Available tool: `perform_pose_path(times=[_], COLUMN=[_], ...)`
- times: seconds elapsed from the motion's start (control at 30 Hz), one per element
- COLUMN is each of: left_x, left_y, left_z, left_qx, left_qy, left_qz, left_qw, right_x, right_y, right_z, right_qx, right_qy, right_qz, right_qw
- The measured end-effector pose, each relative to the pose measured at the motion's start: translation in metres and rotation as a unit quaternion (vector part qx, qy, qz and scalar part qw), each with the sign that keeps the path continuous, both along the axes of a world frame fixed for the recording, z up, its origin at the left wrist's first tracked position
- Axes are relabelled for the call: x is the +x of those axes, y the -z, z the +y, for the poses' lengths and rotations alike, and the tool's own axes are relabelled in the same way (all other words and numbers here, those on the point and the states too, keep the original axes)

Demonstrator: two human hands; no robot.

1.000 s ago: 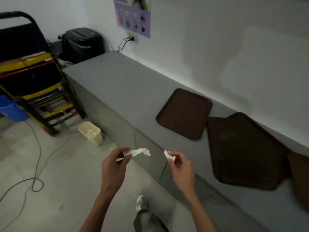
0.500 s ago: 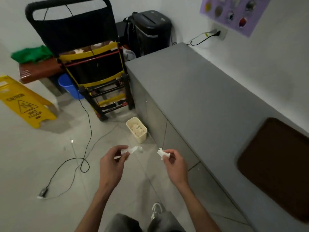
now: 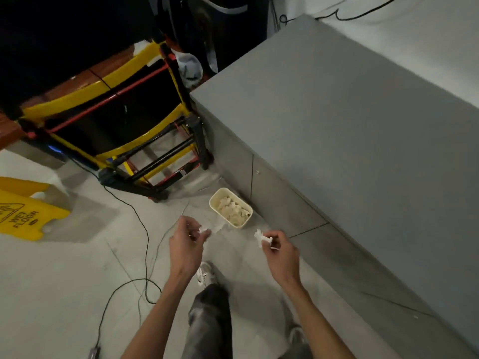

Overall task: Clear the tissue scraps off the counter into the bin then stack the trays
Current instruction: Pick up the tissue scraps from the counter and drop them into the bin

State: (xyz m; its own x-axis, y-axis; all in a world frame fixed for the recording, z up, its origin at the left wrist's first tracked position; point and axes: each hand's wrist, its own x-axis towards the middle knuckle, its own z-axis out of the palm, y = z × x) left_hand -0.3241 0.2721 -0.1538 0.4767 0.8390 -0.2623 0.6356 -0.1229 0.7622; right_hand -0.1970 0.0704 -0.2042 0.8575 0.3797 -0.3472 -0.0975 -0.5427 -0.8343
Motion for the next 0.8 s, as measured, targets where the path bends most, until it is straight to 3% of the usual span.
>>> perform_pose_path(times=[0.27, 0.57, 0.8], left_x=[0.07, 0.133, 0.157], left_y=[0.122, 0.285, 0.403], left_z=[0.132, 0.179, 0.18], left_qx=[-0.04, -0.068, -0.035], left_qy=[0.118, 0.165, 0.236], left_qz=[0.069, 0.084, 0.124], left_qw=[0.99, 0.98, 0.963], right_x=[0.014, 0.052, 0.07], right_y=[0.105, 0.255, 0.359], right_z=[0.125, 0.199, 0.218], right_qx=[-0.06, -0.109, -0.162], right_qy=[0.1, 0.061, 0.028], right_qz=[0.055, 0.063, 0.043], right_qw=[0.992, 0.99, 0.985])
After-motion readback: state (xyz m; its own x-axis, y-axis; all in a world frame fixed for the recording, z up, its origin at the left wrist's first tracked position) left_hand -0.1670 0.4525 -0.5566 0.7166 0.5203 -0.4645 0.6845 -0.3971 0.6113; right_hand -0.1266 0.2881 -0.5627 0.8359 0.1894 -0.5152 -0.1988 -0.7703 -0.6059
